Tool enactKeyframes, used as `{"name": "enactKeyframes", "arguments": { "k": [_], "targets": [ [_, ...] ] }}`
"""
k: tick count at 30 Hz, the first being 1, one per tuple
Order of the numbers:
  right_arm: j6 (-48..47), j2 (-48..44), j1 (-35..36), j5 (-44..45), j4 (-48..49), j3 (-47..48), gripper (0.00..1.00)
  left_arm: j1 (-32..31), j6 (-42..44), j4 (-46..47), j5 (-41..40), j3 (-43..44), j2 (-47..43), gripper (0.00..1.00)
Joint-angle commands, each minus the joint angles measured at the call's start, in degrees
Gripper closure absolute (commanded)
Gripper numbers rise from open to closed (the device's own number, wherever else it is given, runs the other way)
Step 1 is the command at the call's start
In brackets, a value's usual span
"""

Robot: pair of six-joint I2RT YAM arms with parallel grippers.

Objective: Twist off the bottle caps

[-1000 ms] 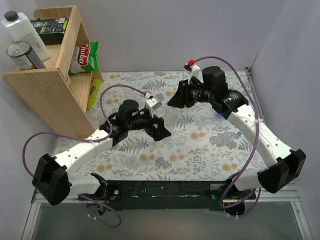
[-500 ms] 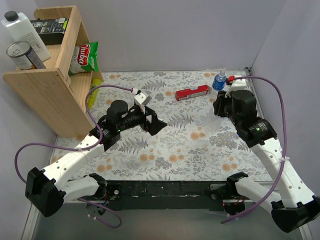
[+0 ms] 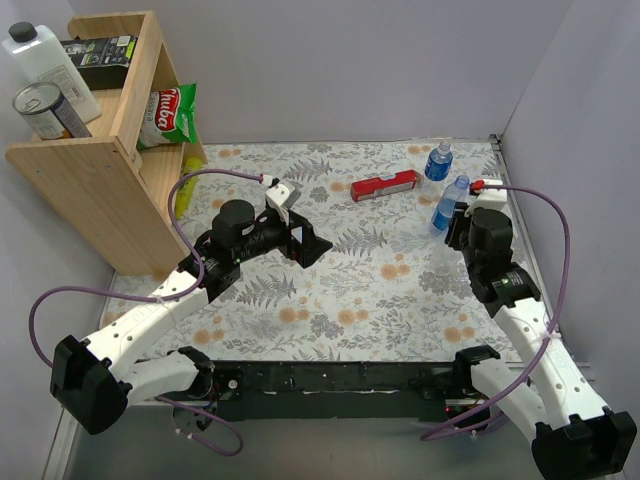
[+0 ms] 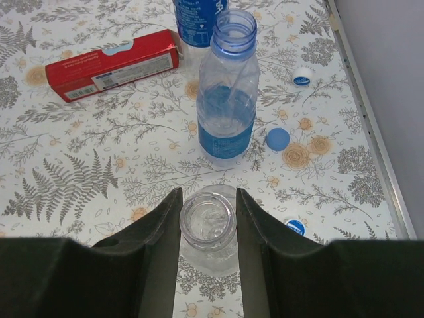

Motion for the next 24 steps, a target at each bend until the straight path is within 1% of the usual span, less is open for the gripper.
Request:
{"name": "enactKeyframes", "arguments": {
  "k": [1, 10, 12, 13, 15, 16, 19, 24],
  "targets": [
    [-2.2, -2.0, -0.3, 2.7, 8.8, -3.8, 0.99, 0.3, 0.1, 0.4, -0.8, -0.2, -0.5, 0.02],
    [-3.2, -2.8, -0.3, 5.6, 7.7, -5.8, 0.99, 0.3, -0.2, 0.5, -0.5, -0.2, -0.2, 0.02],
    [-3.5, -2.5, -0.3, 6.3, 5.7, -5.1, 0.87, 0.3, -0.2, 0.5, -0.3, -0.1, 0.0, 0.02],
    [-3.4, -2.5, -0.4, 6.8, 5.3, -5.0, 0.72, 0.3, -0.1, 0.4, -0.2, -0.1, 0.1, 0.02],
    [-3.3, -3.1, -0.3, 6.9, 4.7, -4.7, 0.6, 0.3, -0.2, 0.4, 0.0, 0.0, 0.2, 0.02],
    [-3.2, -3.5, -0.3, 7.0, 4.7, -4.6, 0.52, 0.3, -0.2, 0.4, 0.1, 0.0, 0.1, 0.02],
    [-2.9, -4.1, -0.3, 6.8, 4.5, -4.3, 0.44, 0.3, -0.2, 0.4, 0.0, 0.0, 0.1, 0.02],
    [-2.5, -3.6, -0.3, 6.7, 4.0, -3.7, 0.41, 0.3, -0.1, 0.2, 0.0, 0.1, 0.0, 0.02]
  ]
}}
